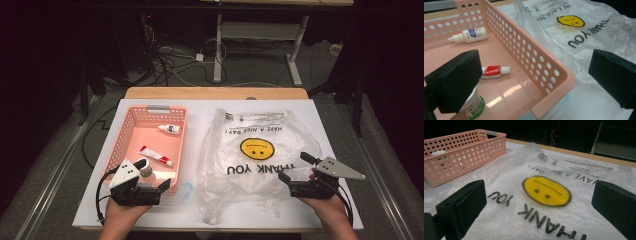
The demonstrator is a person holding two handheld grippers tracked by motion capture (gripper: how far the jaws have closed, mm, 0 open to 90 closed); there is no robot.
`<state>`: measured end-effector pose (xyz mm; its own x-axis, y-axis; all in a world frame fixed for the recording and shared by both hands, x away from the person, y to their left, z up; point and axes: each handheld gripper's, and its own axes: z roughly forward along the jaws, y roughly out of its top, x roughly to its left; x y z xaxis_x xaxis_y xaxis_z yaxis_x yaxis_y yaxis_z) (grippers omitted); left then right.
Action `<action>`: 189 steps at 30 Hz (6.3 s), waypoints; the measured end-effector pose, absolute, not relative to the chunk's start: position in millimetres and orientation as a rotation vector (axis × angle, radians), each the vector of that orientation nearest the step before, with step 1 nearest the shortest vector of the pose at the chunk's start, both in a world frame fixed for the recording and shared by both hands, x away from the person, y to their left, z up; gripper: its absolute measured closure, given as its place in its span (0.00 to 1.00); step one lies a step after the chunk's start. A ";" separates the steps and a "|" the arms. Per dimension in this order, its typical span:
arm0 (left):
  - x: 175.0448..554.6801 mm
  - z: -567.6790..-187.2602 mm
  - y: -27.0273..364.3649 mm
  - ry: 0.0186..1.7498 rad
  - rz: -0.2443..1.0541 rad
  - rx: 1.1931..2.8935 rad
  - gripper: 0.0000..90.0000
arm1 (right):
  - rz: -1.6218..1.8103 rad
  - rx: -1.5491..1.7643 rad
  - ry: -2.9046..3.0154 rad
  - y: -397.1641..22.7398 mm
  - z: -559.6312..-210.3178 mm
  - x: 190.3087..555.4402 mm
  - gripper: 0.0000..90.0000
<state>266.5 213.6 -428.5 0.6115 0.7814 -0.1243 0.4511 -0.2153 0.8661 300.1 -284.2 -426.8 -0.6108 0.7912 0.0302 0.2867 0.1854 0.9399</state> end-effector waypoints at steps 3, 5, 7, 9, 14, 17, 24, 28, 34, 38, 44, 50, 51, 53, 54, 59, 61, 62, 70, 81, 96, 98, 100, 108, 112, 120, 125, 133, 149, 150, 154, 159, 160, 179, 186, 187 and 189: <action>267.8 -429.1 214.9 1.002 0.399 1.849 0.00 | 1.422 1.005 1.997 -285.0 -426.6 300.4 0.00; 267.8 -428.8 215.4 1.001 0.396 1.847 0.00 | 1.422 1.005 1.998 -285.4 -426.5 300.2 0.00; 267.6 -428.6 215.5 1.000 0.402 1.848 0.00 | 1.420 1.004 1.998 -285.5 -426.4 299.7 0.00; 267.7 -429.0 215.0 1.001 0.404 1.852 0.00 | 1.417 1.003 2.000 -285.8 -426.2 299.8 0.00; 267.9 -430.1 213.2 0.998 0.410 1.853 0.00 | 1.413 1.010 1.996 -288.5 -425.4 299.9 0.00; 268.0 -430.1 212.6 1.004 0.402 1.852 0.00 | 1.409 1.022 1.989 -292.2 -424.3 299.7 0.01; 269.2 -430.6 213.5 0.996 0.392 1.862 0.00 | 1.371 1.098 1.945 -316.3 -420.8 299.7 0.07; 269.9 -429.9 213.6 1.008 0.396 1.861 0.00 | 1.330 1.143 1.928 -330.0 -421.8 300.6 0.10; 269.9 -428.6 212.3 1.005 0.389 1.844 0.00 | 1.268 1.250 1.893 -356.8 -426.9 299.4 0.15; 270.2 -428.1 212.2 1.001 0.381 1.827 0.00 | 1.196 1.319 1.910 -368.1 -436.7 298.3 0.19; 275.8 -428.3 213.7 1.017 0.367 1.832 0.00 | 1.150 1.440 1.930 -384.1 -452.5 300.1 0.25; 275.4 -428.4 214.9 1.021 0.394 1.837 0.00 | 1.072 1.498 1.992 -384.8 -465.0 307.6 0.25; 275.4 -428.6 215.1 1.023 0.393 1.837 0.00 | 1.058 1.506 2.005 -384.6 -467.0 308.6 0.25; 275.1 -428.6 215.3 1.025 0.393 1.838 0.00 | 1.009 1.524 2.054 -381.1 -473.2 309.8 0.32; 275.1 -428.4 215.1 1.023 0.392 1.841 0.00 | 0.991 1.522 2.066 -379.9 -474.9 309.0 0.37; 274.8 -428.2 215.5 1.012 0.392 1.845 0.00 | 0.951 1.494 2.061 -374.9 -474.8 301.6 0.67; 275.1 -428.4 215.5 1.009 0.388 1.847 0.00 | 0.970 1.482 2.085 -373.4 -474.8 298.2 0.82; 275.1 -428.4 215.5 1.009 0.388 1.847 0.00 | 0.970 1.482 2.085 -373.4 -474.8 298.2 0.82; 275.1 -428.5 214.3 1.004 0.382 1.848 0.00 | 1.034 1.344 2.186 -353.4 -467.0 247.4 0.94; 274.6 -429.0 208.8 1.000 0.392 1.851 0.00 | 1.209 1.256 2.040 -363.9 -431.8 249.0 0.52; 273.3 -428.8 209.5 0.976 0.387 1.833 0.00 | 1.159 1.317 2.065 -355.8 -435.7 417.9 0.47; 272.3 -428.9 210.8 0.972 0.395 1.832 0.00 | 1.139 1.326 2.090 -353.0 -440.4 432.9 0.44; 271.7 -428.9 212.3 0.974 0.405 1.829 0.00 | 1.113 1.337 2.123 -351.4 -447.5 445.9 0.43; 272.1 -432.6 213.2 0.995 0.421 1.814 0.00 | 1.053 1.362 2.232 -347.8 -469.7 468.5 0.42; 270.7 -432.4 211.7 0.992 0.430 1.813 0.00 | 1.033 1.325 2.272 -343.4 -472.8 470.4 0.48; 268.7 -431.1 209.8 0.979 0.439 1.819 0.00 | 1.010 1.256 2.313 -334.2 -479.0 470.9 0.57; 268.6 -431.0 208.8 0.977 0.436 1.816 0.00 | 0.961 1.204 2.332 -330.2 -477.6 466.4 0.88; 268.4 -430.8 207.8 0.971 0.428 1.818 0.00 | 0.965 1.240 2.295 -334.8 -475.0 461.9 0.99; 270.6 -431.6 212.2 0.977 0.421 1.812 0.00 | 0.986 1.516 1.908 -402.7 -459.3 449.1 0.99; 270.8 -431.7 212.7 0.977 0.420 1.813 0.00 | 0.981 1.535 1.880 -407.0 -458.9 446.5 0.99; 271.7 -432.7 213.9 0.987 0.410 1.802 0.00 | 0.979 1.562 1.831 -416.8 -458.1 437.6 0.92; 271.7 -431.2 210.5 0.965 0.412 1.817 0.00 | 1.000 1.524 1.812 -424.3 -452.2 415.5 0.58; 271.4 -430.8 209.9 0.960 0.411 1.818 0.00 | 0.993 1.512 1.805 -425.5 -449.8 409.2 0.53; 270.5 -424.3 200.6 0.904 0.391 1.811 0.00 | 1.129 1.381 2.079 -355.5 -463.0 231.5 0.41; 277.0 -427.0 195.8 0.894 0.374 1.824 0.00 | 0.957 1.336 2.173 -339.4 -478.6 236.7 0.63; 277.4 -427.0 195.6 0.892 0.373 1.826 0.00 | 0.924 1.314 2.168 -337.7 -478.2 236.1 0.84; 278.0 -427.1 194.8 0.889 0.374 1.830 0.00 | 0.926 1.314 2.167 -336.6 -478.4 235.7 0.90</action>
<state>278.0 194.8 -427.1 0.6790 0.7203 -0.1417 0.4029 -0.2043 0.8922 235.7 -336.6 -478.4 -0.4519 0.8917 -0.0268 0.5969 0.3246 0.7338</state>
